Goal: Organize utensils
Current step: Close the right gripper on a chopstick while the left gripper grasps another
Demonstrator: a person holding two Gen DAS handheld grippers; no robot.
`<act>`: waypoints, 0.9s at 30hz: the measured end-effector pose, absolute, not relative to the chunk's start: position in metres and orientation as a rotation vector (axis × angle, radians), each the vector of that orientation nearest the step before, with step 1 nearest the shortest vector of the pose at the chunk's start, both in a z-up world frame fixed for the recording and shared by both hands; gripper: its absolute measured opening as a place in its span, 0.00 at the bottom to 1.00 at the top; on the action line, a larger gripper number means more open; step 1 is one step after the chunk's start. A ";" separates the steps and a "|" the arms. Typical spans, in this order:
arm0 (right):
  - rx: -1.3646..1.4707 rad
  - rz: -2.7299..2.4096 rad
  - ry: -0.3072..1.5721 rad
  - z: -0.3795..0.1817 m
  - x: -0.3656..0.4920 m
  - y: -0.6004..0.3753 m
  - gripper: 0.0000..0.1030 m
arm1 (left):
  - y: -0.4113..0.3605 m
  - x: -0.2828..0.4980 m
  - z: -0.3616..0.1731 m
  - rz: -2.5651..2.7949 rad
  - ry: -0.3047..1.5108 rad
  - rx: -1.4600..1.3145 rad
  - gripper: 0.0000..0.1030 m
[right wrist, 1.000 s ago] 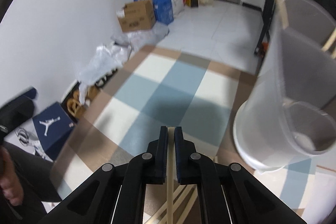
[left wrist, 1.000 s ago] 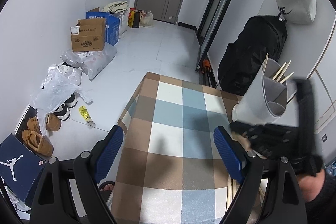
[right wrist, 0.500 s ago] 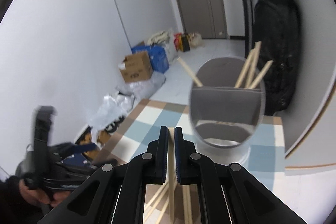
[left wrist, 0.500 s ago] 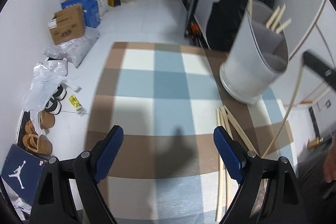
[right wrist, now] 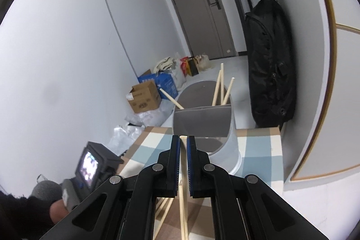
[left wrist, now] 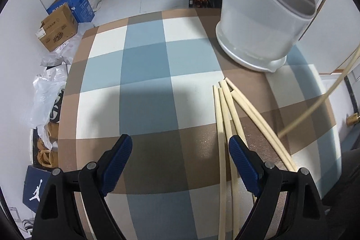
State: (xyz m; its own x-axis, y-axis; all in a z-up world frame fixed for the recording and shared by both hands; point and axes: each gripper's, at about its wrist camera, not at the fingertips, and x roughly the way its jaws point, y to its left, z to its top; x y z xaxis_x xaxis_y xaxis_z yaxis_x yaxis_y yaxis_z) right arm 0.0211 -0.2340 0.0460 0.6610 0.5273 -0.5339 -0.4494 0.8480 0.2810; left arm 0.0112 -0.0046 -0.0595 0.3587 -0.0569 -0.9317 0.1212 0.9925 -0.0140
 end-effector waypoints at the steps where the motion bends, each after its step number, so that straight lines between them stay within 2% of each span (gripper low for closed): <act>1: 0.133 0.555 0.641 0.047 0.020 -0.235 0.05 | -0.006 0.012 -0.060 -0.112 1.202 0.064 0.82; 21: 0.191 0.555 0.610 0.053 0.015 -0.251 0.05 | -0.019 0.038 -0.069 -0.077 1.262 0.111 0.81; 23: 0.198 0.553 0.609 0.053 0.015 -0.252 0.05 | -0.019 0.041 -0.069 -0.087 1.268 0.094 0.78; 27: 0.206 0.554 0.604 0.054 0.014 -0.253 0.05 | -0.024 0.054 -0.068 -0.112 1.278 0.056 0.60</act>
